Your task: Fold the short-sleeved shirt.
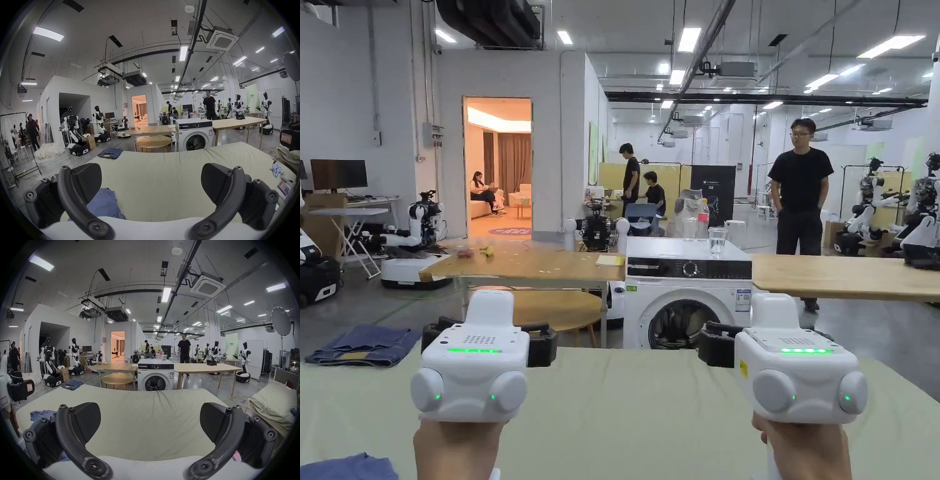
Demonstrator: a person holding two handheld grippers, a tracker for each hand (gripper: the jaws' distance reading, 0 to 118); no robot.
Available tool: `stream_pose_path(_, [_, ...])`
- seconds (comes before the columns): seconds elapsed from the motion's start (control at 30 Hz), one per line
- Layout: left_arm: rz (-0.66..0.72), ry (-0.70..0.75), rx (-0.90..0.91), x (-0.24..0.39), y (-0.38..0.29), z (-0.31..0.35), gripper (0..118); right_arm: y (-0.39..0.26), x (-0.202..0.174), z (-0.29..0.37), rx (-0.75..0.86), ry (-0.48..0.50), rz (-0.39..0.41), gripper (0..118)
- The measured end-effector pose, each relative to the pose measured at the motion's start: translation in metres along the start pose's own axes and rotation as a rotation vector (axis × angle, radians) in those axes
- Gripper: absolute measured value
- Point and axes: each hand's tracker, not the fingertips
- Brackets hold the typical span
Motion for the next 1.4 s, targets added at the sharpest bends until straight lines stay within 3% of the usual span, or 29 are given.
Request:
stream_pose_path(0.73, [0.002,0.008,0.003,-0.004,0.003,0.004,118,0.002,-0.002,0.005,0.01,-0.001,0.006,118])
stream_pose_path(1.07, [-0.032,-0.007,-0.007,-0.007,0.012,0.018,118,0.007,-0.002,0.027,0.02,0.002,0.05,118])
stream_pose_path(1.3, [0.052,-0.046,-0.031,-0.008,-0.003,0.029,118,0.007,0.005,0.04,0.059,0.01,0.033,118])
stream_pose_path(1.4, [0.052,-0.036,-0.022,-0.009,-0.004,0.028,118,0.005,0.002,0.04,0.066,0.008,0.066,118])
